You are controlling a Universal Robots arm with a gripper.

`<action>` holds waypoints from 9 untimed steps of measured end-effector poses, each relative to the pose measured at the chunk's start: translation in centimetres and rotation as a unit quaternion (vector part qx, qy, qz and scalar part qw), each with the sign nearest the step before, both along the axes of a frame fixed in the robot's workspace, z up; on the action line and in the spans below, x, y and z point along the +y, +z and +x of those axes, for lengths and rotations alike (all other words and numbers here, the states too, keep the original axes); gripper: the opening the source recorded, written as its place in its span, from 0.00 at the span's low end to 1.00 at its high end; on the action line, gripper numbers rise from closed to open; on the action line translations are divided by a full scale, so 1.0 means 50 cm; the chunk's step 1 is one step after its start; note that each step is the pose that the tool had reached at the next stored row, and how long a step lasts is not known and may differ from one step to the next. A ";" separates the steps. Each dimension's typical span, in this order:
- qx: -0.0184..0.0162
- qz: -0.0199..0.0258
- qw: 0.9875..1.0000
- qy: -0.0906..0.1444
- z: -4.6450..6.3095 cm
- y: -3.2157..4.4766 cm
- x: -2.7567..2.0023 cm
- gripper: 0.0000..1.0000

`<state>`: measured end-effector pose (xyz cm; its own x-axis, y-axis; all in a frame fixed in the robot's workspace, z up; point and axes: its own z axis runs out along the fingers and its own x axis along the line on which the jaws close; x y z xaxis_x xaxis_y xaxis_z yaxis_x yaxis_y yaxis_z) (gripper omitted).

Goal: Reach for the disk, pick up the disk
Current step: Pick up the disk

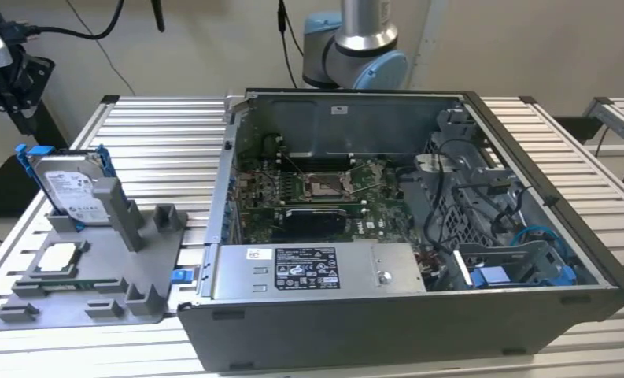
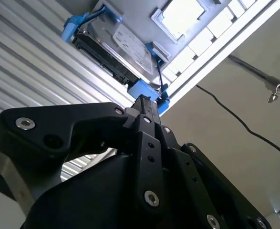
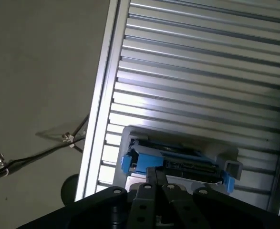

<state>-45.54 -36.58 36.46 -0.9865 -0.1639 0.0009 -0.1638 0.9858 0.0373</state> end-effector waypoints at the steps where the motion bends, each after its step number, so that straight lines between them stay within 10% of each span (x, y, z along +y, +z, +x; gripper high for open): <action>1: 0.000 0.000 1.000 0.000 0.000 0.000 0.0000 0.00; 9: 0.000 0.000 1.000 0.004 0.000 0.000 0.0000 0.00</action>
